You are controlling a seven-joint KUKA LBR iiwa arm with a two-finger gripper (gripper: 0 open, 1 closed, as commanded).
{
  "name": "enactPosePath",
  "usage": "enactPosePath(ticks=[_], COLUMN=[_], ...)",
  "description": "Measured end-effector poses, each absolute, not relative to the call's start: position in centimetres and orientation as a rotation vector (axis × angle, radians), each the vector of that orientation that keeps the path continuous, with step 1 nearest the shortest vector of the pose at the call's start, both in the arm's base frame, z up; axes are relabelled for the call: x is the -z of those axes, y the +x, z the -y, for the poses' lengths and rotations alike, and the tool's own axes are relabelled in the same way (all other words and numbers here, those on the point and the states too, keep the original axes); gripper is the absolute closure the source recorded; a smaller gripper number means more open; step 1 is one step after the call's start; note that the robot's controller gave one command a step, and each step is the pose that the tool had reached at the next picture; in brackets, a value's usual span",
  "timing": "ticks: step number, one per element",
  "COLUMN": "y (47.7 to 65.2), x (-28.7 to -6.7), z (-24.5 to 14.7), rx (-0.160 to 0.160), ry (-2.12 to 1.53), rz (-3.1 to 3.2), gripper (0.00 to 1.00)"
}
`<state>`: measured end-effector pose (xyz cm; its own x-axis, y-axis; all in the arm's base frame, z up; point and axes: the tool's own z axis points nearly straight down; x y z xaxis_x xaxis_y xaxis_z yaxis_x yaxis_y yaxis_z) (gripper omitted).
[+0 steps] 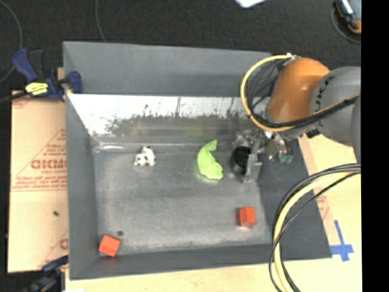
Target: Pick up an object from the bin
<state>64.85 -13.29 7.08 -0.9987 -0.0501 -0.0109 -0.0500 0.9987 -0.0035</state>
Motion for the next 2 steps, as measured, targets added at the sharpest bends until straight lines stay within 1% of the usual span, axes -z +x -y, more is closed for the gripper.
enactPosePath(ticks=[2], y=[64.85], x=[-7.08], z=[13.29], rx=[0.006], ry=[-0.084], rz=[-3.13], gripper=[1.0])
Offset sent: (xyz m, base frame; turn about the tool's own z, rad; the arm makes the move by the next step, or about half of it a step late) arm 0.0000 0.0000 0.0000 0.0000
